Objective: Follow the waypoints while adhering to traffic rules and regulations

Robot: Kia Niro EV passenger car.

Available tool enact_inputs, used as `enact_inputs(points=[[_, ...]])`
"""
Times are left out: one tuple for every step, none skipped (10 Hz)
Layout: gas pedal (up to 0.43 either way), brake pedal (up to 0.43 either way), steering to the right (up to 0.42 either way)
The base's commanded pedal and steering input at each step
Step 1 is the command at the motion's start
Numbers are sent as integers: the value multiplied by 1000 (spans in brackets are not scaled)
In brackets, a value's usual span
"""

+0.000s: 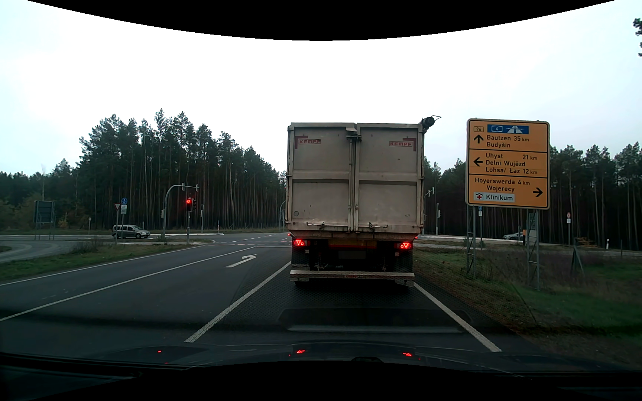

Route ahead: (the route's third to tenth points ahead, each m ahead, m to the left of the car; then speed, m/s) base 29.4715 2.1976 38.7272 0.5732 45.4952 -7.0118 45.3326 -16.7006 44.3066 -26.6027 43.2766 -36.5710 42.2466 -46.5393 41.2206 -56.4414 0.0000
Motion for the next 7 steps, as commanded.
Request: enact_inputs(points=[[0, 354, -2], [0, 354, -2], [0, 354, -2], [0, 354, -2], [0, 354, -2], [0, 354, -2], [0, 354, -2]])
